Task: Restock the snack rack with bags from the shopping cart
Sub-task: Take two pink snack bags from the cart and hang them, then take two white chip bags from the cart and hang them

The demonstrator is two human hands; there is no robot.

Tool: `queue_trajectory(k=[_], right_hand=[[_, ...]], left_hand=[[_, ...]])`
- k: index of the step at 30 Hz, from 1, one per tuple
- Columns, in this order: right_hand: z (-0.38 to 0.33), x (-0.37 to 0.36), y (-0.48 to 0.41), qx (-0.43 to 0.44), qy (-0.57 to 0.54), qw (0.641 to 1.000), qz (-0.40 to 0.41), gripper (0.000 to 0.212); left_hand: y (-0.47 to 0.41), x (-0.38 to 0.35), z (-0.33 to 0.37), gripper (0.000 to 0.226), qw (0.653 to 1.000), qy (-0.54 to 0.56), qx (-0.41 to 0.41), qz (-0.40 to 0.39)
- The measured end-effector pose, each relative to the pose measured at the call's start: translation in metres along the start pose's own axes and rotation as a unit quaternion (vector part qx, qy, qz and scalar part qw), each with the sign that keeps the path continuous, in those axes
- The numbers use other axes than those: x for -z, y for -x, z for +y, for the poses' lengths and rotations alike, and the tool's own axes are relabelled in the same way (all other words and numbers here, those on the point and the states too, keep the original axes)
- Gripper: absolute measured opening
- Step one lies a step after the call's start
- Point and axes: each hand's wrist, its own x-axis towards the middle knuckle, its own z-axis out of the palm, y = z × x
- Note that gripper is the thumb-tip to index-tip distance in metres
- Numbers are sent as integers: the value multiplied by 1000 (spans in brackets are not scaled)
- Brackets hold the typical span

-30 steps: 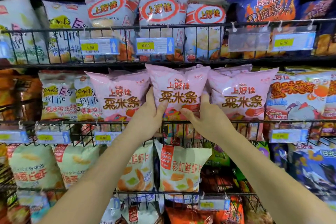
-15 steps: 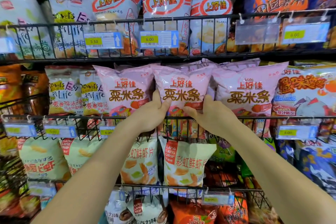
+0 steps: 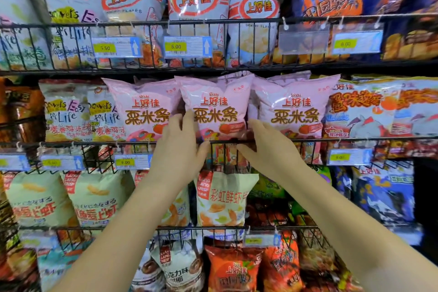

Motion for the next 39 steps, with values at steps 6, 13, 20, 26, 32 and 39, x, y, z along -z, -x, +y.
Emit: queue_trajectory(k=[6, 13, 20, 26, 32, 39], right_hand=[[33, 24, 57, 27, 70, 996, 52, 55], [79, 43, 161, -89, 169, 982, -5, 71], [118, 68, 301, -281, 246, 926, -56, 74], [135, 130, 420, -439, 250, 861, -58, 72], [155, 210, 519, -519, 266, 812, 1, 68], [203, 301, 633, -589, 271, 761, 36, 65]], left_hand=[[21, -18, 47, 66, 994, -39, -99, -25], [63, -80, 120, 73, 969, 2, -207, -133], [130, -139, 205, 76, 915, 74, -329, -223], [203, -144, 316, 73, 836, 166, -436, -290], [266, -137, 435, 72, 769, 201, -530, -294], [339, -126, 593, 68, 718, 217, -595, -289]])
